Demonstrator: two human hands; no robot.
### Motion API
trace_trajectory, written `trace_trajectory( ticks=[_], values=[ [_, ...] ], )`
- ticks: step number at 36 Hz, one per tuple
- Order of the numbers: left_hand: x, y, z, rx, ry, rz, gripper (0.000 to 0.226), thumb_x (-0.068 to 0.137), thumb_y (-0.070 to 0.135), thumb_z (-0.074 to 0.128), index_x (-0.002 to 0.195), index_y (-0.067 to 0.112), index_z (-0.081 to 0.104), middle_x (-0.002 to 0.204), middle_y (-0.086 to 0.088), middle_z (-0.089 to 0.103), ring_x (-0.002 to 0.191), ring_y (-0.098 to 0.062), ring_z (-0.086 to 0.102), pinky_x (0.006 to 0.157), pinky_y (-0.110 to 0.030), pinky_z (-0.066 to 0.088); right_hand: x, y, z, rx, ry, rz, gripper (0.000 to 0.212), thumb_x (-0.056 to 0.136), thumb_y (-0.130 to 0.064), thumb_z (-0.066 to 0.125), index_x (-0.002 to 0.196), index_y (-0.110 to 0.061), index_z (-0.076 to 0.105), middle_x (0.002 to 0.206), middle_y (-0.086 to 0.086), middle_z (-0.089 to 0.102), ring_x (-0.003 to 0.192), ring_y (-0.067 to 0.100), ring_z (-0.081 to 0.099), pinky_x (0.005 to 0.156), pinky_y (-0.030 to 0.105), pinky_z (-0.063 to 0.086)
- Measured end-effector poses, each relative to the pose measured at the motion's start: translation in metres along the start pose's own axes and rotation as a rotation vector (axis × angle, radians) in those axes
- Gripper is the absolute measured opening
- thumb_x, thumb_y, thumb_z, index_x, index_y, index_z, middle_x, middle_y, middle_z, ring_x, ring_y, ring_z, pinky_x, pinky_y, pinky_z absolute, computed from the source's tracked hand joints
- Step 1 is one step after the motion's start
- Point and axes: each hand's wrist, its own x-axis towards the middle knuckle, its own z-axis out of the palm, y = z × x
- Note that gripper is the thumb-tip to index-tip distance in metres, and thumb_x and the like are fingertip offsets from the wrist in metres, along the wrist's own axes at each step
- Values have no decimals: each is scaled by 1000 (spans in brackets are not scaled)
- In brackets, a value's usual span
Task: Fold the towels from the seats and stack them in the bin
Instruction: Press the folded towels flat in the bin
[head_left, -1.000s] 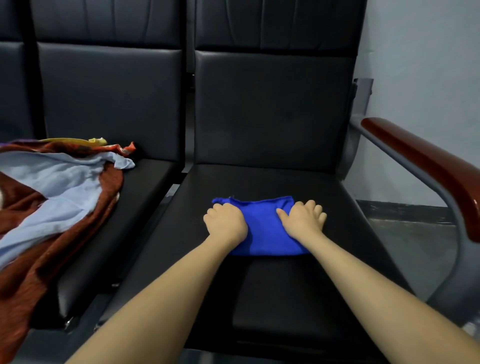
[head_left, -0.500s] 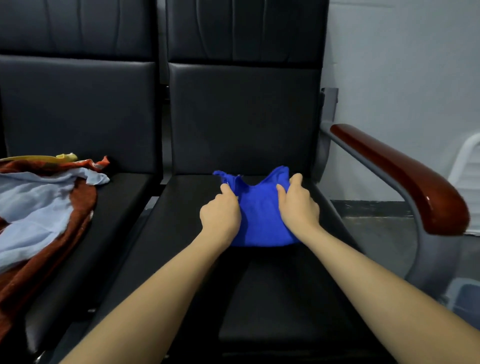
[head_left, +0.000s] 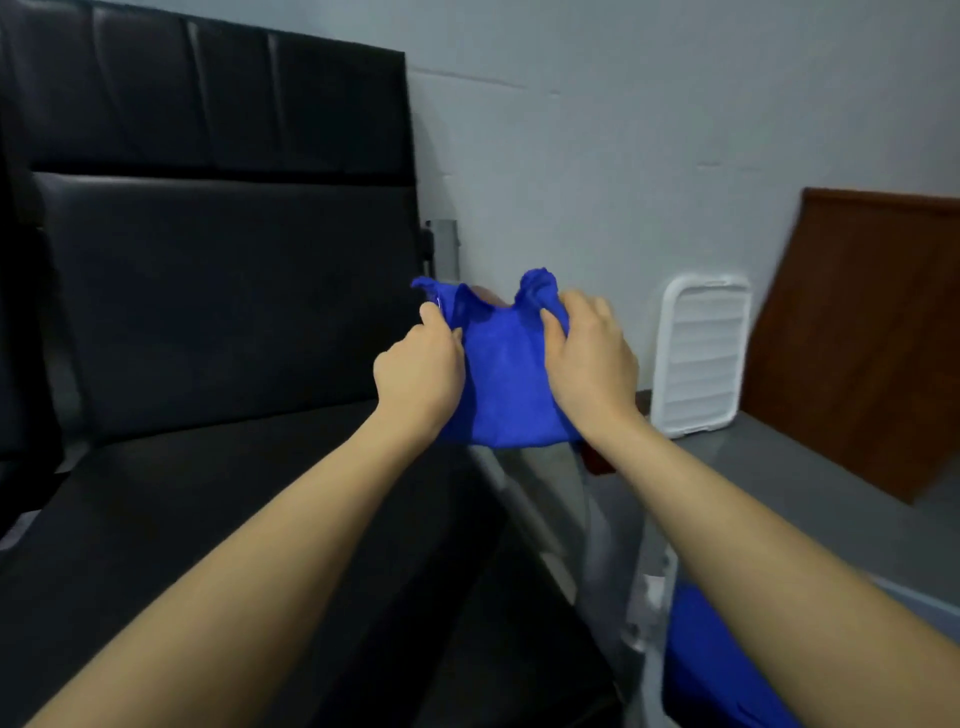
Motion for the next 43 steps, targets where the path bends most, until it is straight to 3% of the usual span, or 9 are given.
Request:
trace_trajectory(
  ticks=[4,8,15,22,24,29,34,38,43],
  values=[
    [2,60,6,-38,2,91,33,102,31,32,123,5,40,99,-10,64,85,-33,63,62,-35,36,7,37,-36,1,32,29,23,101,-30,37,103,-11,49,99,11,59,84,32,54,63,35,36],
    [0,118,9,-7,-14,208,25,101,20,32,120,5,40,101,-12,64,86,-36,62,60,-36,33,12,82,-66,-30,51,90,24,102,-29,36,103,-9,48,92,12,62,83,35,57,63,39,41],
    [-14,216,35,19,-169,309,23,97,7,37,119,4,39,107,-14,62,95,-37,61,65,-36,34,2,169,-99,-86,76,231,24,102,-28,36,103,-7,47,89,14,61,81,36,57,64,41,43],
    [-71,285,127,12,-364,367,35,97,5,34,131,1,32,109,-13,63,95,-31,63,68,-34,38,-37,274,-104,-150,7,429,26,103,-29,34,105,-6,45,94,14,62,86,35,59,67,37,38],
    [-88,290,155,30,-418,376,40,97,5,33,137,0,27,114,-14,62,99,-32,62,70,-34,36,-53,300,-98,-169,-33,492,28,103,-29,33,109,-5,46,100,17,62,91,37,58,68,37,37],
    [-135,287,227,56,-605,345,29,98,5,33,127,3,34,115,-15,61,100,-32,62,70,-34,37,-102,362,-70,-198,-168,658,32,103,-31,33,113,-3,45,105,19,62,94,37,59,69,38,40],
    [-179,270,293,165,-776,317,46,98,3,35,141,-1,21,123,-15,57,107,-30,61,79,-37,48,-151,409,-29,-237,-352,778,40,103,-34,31,122,0,42,115,20,61,102,38,60,78,41,45],
    [-201,261,331,232,-836,341,48,96,2,38,140,-3,20,123,-18,56,105,-33,61,69,-35,42,-179,436,-1,-247,-460,875,39,103,-34,31,121,-1,41,118,20,59,106,39,59,78,42,45],
    [-222,255,364,302,-888,329,48,97,5,40,140,-1,19,128,-18,50,104,-30,61,70,-33,47,-212,459,29,-190,-512,878,35,102,-31,35,116,0,40,113,20,61,101,38,60,72,39,44]
  ],
)
